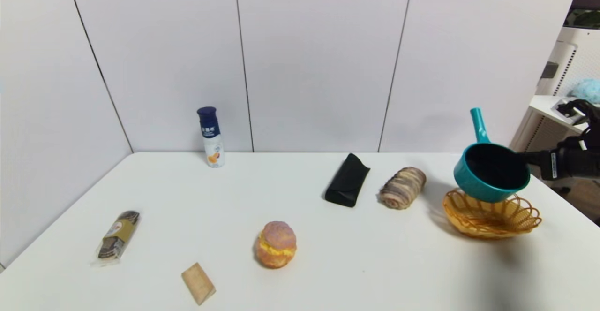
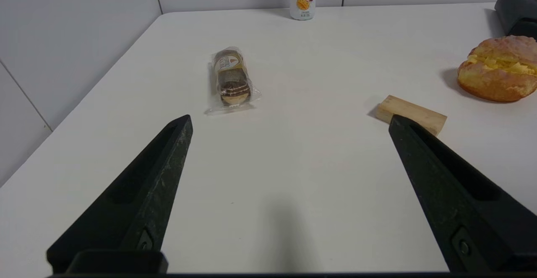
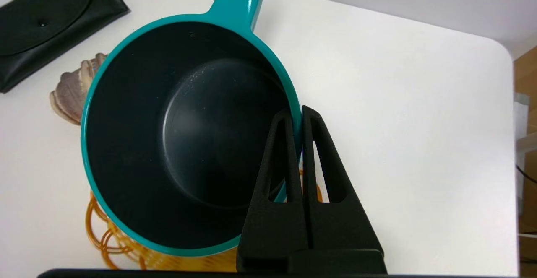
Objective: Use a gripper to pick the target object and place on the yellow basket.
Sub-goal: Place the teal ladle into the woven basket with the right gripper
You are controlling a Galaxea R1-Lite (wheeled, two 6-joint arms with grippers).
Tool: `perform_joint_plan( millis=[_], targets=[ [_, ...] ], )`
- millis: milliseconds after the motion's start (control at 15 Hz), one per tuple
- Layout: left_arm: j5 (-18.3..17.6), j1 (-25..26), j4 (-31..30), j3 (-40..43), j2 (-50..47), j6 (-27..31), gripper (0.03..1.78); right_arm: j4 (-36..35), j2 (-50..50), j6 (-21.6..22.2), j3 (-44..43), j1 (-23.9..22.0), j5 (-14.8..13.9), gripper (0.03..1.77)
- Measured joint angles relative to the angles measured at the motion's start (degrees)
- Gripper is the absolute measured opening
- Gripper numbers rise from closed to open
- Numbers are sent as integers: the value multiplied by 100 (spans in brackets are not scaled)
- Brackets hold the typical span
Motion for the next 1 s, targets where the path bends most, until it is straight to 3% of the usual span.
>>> perform_joint_plan(
  millis=[333,467,533,733,1000],
  targets=[
    [0,0,0,0,0,2,169,79,191,6,30,-13,52,7],
    [-2,0,0,0,0,2,169,72,163,-20,138,-15,338,7],
    [-2,0,0,0,0,2,169,60,146,-44,201,-17,492,26],
    [-2,0,0,0,0,2,169,66,50,-46,271,-13,490,73],
    [0,2,0,0,0,2,169,-4,-178,0,251,-45,512,112]
  ],
)
